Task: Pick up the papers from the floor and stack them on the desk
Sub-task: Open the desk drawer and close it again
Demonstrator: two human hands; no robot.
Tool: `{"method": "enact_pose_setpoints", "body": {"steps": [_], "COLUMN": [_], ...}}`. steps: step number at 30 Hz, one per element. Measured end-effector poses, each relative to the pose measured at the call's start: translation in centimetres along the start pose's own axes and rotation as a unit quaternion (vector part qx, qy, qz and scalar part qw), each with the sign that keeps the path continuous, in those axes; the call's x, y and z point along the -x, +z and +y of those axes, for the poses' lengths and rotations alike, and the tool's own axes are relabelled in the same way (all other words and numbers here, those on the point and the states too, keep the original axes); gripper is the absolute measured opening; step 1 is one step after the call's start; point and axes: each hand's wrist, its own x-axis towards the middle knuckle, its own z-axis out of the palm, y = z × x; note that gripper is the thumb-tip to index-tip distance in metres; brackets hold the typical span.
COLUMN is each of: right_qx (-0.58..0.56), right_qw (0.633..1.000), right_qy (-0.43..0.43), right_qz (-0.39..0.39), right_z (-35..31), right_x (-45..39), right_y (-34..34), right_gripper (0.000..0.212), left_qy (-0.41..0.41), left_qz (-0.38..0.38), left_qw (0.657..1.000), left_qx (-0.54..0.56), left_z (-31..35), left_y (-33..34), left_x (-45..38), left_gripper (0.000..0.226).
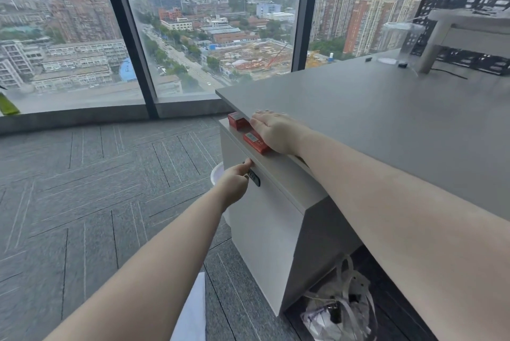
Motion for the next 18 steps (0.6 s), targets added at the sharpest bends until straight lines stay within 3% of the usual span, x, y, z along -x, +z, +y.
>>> {"method": "enact_pose_setpoints", "body": {"steps": [5,10,12,13,15,18], "right_qx": [0.004,0.014,0.017,0.018,0.02,0.025], "right_qw": [1.0,1.0,1.0,1.0,1.0,1.0], "right_qy": [-0.005,-0.007,-0.01,-0.01,-0.01,-0.013], "right_qz": [0.004,0.0,0.002,0.003,0.004,0.005], "right_z": [-0.1,-0.1,-0.2,-0.2,-0.1,-0.1], "right_x": [0.1,0.4,0.4,0.5,0.5,0.5], "right_y": [-0.1,-0.2,-0.2,-0.2,-0.3,-0.2], "right_gripper": [0.054,0.054,0.053,0.053,0.053,0.053], "left_qy": [-0.006,-0.059,-0.065,-0.062,-0.029,0.038], "left_qz": [-0.01,0.1,0.091,0.085,0.099,0.11], "left_qw": [1.0,0.993,0.994,0.994,0.992,0.958], "left_qx": [-0.018,-0.031,0.01,0.018,-0.07,-0.262], "left_z": [-0.4,-0.7,-0.8,-0.8,-1.2,-2.0], "left_y": [-1.1,-1.1,-0.6,-0.2,0.4,0.2], "left_x": [-0.2,-0.9,-1.3,-1.5,-2.0,-2.4], "left_gripper": [0.058,0.035,0.018,0.022,0.015,0.035]}}
